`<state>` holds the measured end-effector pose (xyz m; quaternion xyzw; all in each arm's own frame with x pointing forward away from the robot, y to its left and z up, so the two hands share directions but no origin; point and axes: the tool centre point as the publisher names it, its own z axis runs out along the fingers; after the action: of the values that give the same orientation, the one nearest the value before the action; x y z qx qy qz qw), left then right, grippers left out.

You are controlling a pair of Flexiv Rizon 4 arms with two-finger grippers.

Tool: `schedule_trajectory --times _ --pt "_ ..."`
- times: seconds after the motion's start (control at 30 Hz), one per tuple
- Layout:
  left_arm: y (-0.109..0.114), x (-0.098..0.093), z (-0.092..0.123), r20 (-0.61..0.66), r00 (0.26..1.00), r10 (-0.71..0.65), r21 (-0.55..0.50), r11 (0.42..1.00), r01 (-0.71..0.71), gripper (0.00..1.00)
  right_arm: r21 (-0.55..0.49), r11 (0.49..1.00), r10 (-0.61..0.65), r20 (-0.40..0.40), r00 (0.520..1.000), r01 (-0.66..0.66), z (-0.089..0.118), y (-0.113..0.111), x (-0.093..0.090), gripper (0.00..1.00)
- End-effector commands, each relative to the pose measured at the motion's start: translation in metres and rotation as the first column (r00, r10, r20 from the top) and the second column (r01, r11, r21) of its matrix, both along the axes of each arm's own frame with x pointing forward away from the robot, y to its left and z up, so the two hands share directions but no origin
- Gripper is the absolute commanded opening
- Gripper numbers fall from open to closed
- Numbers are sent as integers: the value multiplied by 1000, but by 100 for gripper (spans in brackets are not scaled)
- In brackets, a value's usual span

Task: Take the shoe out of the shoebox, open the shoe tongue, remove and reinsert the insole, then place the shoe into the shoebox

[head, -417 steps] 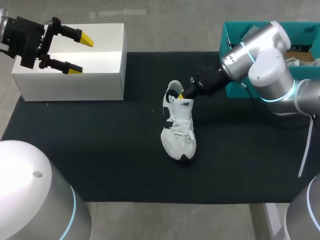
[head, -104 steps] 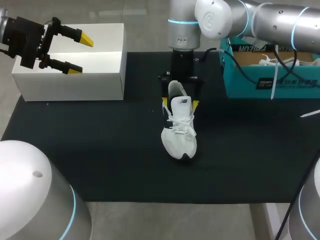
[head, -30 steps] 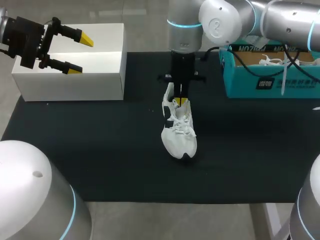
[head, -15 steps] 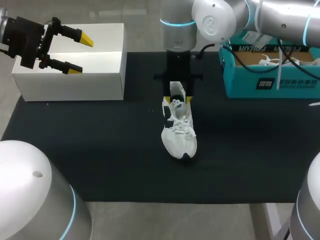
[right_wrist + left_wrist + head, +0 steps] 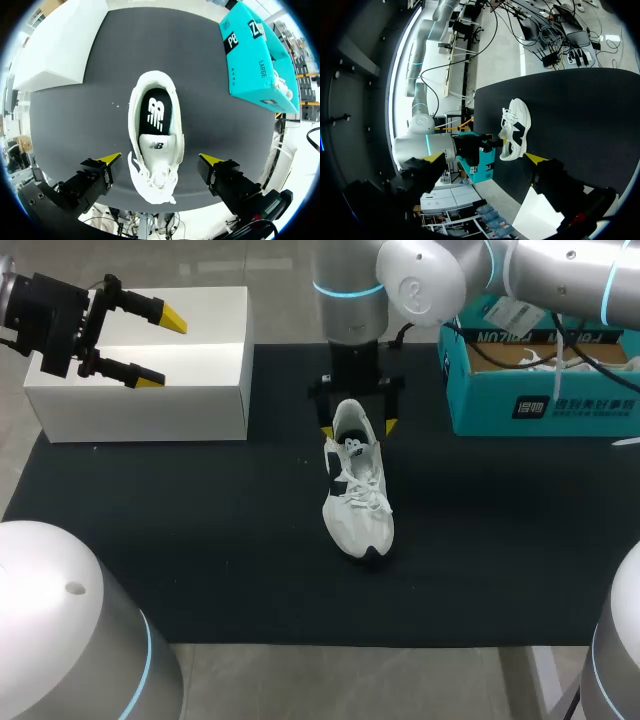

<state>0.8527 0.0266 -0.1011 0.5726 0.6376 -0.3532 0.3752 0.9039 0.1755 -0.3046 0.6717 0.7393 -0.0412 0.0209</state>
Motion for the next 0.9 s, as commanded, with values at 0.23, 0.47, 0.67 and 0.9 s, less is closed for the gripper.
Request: schedule_trajectory --times 0.23,0.47,0.67,0.9 --pt "0 1 0 -1 1000 -2 4 1000 2 100 -64 529 797 379 470 -846 8 -19 8 100" --pt "0 1 0 -1 1000 -2 4 1000 2 100 -141 450 892 127 435 -882 -5 -28 7 100" --pt "0 1 0 -1 1000 -2 4 1000 2 100 -141 450 892 127 435 -882 -5 -28 7 100" --pt "0 1 0 -1 1000 -2 4 1000 2 100 -76 366 921 170 350 -927 -2 -30 20 100"
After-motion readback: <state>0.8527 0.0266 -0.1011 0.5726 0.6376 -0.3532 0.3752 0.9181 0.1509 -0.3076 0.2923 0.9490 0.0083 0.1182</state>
